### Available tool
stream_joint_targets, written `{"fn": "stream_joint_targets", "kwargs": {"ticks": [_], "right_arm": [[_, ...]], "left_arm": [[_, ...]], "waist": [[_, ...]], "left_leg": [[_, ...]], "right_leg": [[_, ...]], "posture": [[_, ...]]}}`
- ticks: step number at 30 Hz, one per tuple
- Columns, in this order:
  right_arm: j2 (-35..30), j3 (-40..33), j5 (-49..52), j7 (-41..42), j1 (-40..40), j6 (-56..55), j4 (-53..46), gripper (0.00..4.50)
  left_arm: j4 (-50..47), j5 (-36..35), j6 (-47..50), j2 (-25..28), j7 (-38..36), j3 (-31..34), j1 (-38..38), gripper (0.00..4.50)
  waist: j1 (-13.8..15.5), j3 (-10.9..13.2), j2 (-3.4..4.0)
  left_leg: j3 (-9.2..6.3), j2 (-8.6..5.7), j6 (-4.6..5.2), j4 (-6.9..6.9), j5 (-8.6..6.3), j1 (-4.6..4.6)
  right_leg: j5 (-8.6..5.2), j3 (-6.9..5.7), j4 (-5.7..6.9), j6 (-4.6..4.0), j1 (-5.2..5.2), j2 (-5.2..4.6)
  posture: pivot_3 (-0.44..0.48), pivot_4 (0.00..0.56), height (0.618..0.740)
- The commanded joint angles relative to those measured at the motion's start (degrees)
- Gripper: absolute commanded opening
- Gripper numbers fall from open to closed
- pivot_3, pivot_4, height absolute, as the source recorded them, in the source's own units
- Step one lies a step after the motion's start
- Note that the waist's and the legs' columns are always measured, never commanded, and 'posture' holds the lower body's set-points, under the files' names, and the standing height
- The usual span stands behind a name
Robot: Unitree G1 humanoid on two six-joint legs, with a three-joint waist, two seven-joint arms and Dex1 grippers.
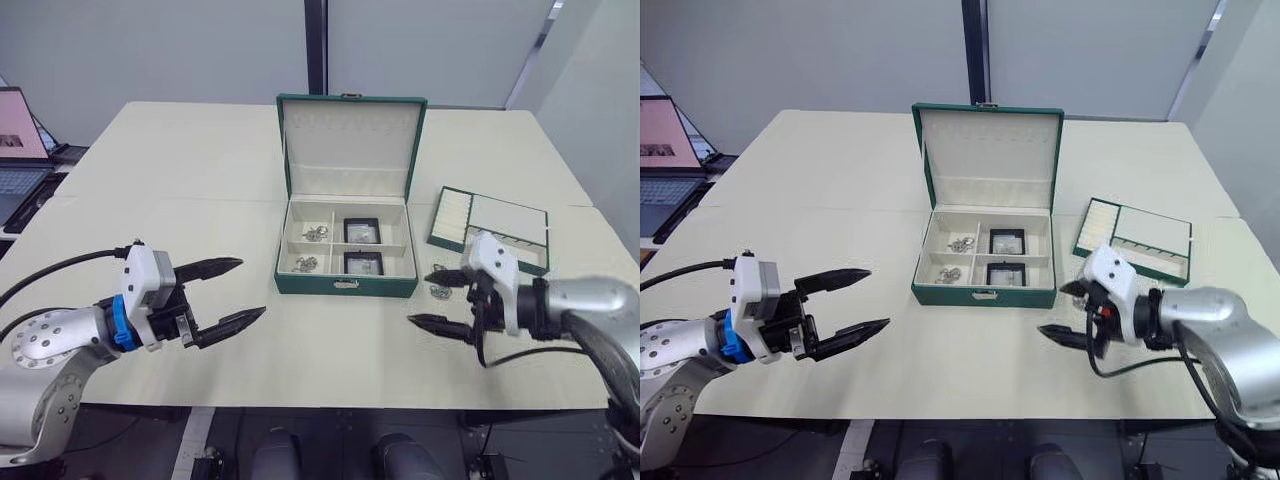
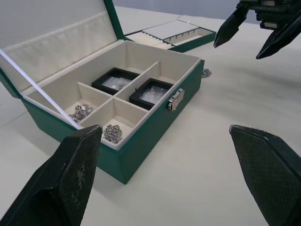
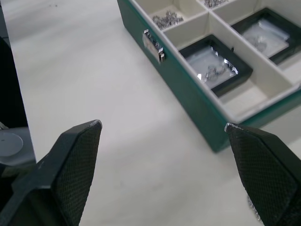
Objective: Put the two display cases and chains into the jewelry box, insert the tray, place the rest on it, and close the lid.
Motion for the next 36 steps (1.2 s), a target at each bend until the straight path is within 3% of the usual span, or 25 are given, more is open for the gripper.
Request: {"fn": "stream_joint_targets", "kwargs": {"ticks": [1, 6, 11, 21, 36], "right_arm": [[3.27, -6.33, 3.65, -3.16, 6.9, -0.94, -6.2, 4.47], [6.1, -13.68, 6.14, -1.24, 22.47, -12.14, -9.62, 4.47], [3.57, -14.91, 7.33, -2.01, 30.07, -15.54, -9.84, 4.47], [0.59, -13.51, 8.76, -6.29, 31.09, -18.59, -8.43, 4.47], [-0.82, -15.05, 10.98, -9.26, 33.3, -21.72, -7.62, 4.47]], "left_arm": [[-0.19, -0.92, -1.76, 0.2, -2.13, 0.9, 0.62, 4.5], [-0.8, -1.83, -1.33, 0.8, -4.16, 1.85, 2.21, 4.5], [-2.89, -5.12, 1.33, 1.42, -5.1, 2.95, 4.74, 4.5], [-2.85, -1.91, -0.41, 1.62, -5.77, -1.8, 3.13, 4.5], [-2.47, -3.15, 0.86, 1.42, -4.79, -3.77, -1.6, 4.5]], "waist": [[0.23, -0.05, -0.09], [0.38, -0.07, -0.12], [0.12, -0.09, -0.14], [0.39, -0.16, -0.27], [0.38, -0.18, -0.3]], "left_leg": [[-0.01, 0.01, 0.0, -0.02, 0.0, -0.01], [0.02, -0.04, 0.01, 0.03, -0.01, -0.02], [0.02, -0.02, 0.01, 0.02, -0.01, 0.04], [0.01, -0.06, 0.01, 0.03, -0.01, 0.04], [-0.01, -0.05, 0.01, 0.04, -0.01, 0.05]], "right_leg": [[0.0, -0.01, -0.02, 0.0, 0.0, 0.01], [0.0, 0.01, -0.04, 0.01, 0.0, -0.02], [0.0, 0.04, -0.02, 0.01, 0.05, 0.0], [0.0, 0.04, -0.06, 0.01, -0.02, -0.02], [0.0, 0.02, -0.06, 0.0, 0.14, -0.01]], "posture": [[0.0, 0.15, 0.74], [0.0, 0.15, 0.74], [0.0, 0.15, 0.74], [0.0, 0.15, 0.74], [0.0, 0.15, 0.74]]}}
